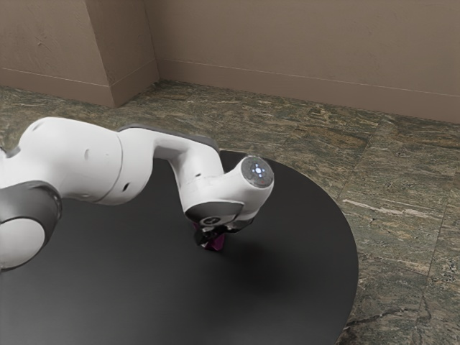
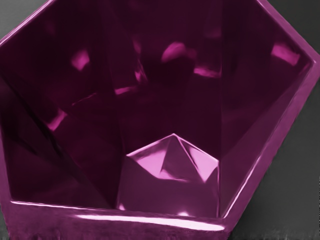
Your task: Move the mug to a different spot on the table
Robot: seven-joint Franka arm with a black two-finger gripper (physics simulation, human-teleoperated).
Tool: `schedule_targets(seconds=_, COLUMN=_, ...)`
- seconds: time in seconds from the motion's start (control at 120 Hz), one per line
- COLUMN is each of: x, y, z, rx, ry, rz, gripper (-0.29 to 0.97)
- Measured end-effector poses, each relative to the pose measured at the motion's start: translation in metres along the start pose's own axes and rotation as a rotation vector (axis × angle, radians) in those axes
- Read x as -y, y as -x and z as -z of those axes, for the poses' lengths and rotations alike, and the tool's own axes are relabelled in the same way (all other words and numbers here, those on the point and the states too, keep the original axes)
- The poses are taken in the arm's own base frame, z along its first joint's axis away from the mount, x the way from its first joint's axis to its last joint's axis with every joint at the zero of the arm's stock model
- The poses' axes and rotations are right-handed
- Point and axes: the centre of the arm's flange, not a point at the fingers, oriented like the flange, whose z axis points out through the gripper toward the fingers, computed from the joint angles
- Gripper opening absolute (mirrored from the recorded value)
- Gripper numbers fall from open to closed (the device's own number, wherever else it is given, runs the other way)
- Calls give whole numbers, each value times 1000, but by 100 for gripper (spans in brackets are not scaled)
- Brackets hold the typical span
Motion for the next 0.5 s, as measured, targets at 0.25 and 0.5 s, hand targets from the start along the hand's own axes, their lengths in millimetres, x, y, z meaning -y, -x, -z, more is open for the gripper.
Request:
schedule_targets(seconds=0.25, x=-3, y=5, z=-7, rx=10, ry=21, rz=80, gripper=58)
schedule_targets(seconds=0.5, x=-3, y=6, z=-17, rx=12, ry=13, rz=140, gripper=45)
